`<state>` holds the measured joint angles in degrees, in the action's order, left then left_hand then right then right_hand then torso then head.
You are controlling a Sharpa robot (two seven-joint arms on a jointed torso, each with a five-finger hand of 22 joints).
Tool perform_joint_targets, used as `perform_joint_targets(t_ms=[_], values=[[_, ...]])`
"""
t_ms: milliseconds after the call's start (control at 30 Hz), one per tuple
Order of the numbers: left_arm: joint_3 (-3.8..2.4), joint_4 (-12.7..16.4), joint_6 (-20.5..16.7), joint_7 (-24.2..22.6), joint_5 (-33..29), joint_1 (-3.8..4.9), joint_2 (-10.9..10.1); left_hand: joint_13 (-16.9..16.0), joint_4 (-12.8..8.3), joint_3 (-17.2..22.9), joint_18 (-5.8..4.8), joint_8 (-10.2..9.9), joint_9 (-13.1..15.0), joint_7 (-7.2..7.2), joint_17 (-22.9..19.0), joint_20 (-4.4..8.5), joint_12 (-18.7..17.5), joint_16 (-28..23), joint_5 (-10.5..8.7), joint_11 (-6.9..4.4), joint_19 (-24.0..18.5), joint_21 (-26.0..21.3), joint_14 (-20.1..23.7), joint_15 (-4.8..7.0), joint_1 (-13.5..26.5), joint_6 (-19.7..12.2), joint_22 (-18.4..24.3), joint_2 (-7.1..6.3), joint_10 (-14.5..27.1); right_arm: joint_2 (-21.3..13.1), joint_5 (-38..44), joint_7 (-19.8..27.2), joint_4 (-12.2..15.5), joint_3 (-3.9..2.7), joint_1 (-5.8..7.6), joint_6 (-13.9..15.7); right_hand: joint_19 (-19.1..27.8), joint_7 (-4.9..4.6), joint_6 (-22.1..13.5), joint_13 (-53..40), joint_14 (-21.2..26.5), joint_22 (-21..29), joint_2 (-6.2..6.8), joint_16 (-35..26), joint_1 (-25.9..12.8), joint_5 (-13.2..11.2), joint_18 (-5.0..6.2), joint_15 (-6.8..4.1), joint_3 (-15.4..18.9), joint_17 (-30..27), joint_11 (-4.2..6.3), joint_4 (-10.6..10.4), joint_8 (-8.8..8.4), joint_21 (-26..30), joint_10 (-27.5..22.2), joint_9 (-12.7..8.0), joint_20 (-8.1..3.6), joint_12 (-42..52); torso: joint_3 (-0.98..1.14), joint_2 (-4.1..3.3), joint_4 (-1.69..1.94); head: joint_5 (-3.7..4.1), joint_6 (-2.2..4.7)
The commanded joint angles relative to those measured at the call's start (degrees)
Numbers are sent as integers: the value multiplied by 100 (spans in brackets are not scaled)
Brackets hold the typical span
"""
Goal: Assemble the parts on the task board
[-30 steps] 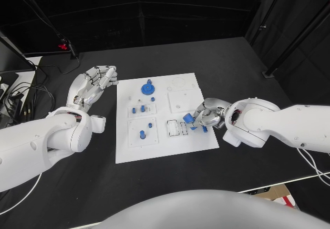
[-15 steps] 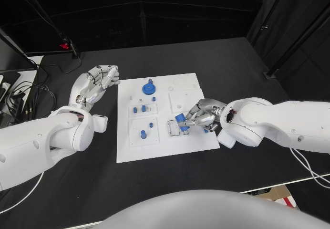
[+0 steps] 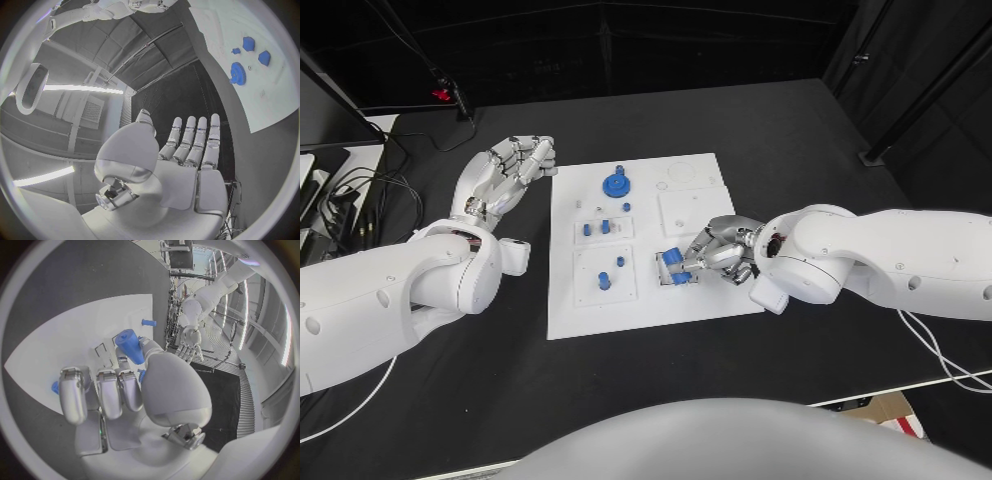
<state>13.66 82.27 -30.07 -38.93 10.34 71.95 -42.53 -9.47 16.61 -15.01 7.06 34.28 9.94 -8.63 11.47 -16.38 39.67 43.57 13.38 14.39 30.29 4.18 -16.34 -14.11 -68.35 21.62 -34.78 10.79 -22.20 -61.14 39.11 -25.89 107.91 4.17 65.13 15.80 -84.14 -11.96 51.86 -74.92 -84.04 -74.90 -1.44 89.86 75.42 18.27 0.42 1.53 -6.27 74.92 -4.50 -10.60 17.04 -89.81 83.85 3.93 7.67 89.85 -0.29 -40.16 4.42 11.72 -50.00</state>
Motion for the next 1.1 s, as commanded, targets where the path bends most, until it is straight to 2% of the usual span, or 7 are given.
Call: perform_joint_targets(t_ms=[33, 333, 633, 1100], values=[[-6, 7, 57, -407, -3, 7, 2, 7, 6, -33, -91, 32, -9, -805, -8, -18, 30, 35, 22, 4, 19, -11, 45, 14, -44, -54, 8, 11, 34, 31, -12, -99, -9, -2, 8, -23, -586, 395, 437, -1508, -596, -1510, 12, 14, -62, -41, -42, -41, 3, 1508, 18, -44, -13, -19, 615, 12, -31, 15, 2, -2, -3, 2, 0], [-6, 10, 64, -402, -3, 6, -1, 10, 6, -34, -92, 32, -12, -805, -12, -18, 34, 39, 23, 5, 17, -11, 44, 14, -45, -56, 9, 12, 33, 119, 189, -128, -51, -2, 7, 130, -586, 385, 483, -1508, -596, -1510, 50, 14, -214, -87, -42, -41, 93, 1508, 11, -157, -107, -19, 615, 22, -28, 15, 2, 2, -2, -11, 0], [-6, 17, 61, -397, -3, 5, -13, 13, 6, -36, -92, 33, -16, -805, -16, -18, 40, 42, 25, 5, 16, -11, 45, 14, -45, -59, 11, 13, 29, 164, 379, -306, -68, -2, 7, 73, -586, 355, 475, -1508, -596, -1510, 108, 14, -413, -102, -42, -29, 267, 1508, -12, -304, -239, -19, 615, 28, -21, 15, -1, 2, -5, -10, 0], [-6, 10, 68, -388, -3, 4, -9, 16, 6, -38, -93, 34, -20, -805, -21, -18, 46, 47, 28, 4, 14, -12, 45, 13, -47, -62, 13, 14, 26, 167, 612, -442, -61, -2, 7, 43, -586, 356, 476, -1508, -596, -1510, 93, 14, -402, -90, -42, -26, 282, 1508, -16, -303, -264, -19, 615, 34, -18, 15, 2, 6, -3, -3, 0]])
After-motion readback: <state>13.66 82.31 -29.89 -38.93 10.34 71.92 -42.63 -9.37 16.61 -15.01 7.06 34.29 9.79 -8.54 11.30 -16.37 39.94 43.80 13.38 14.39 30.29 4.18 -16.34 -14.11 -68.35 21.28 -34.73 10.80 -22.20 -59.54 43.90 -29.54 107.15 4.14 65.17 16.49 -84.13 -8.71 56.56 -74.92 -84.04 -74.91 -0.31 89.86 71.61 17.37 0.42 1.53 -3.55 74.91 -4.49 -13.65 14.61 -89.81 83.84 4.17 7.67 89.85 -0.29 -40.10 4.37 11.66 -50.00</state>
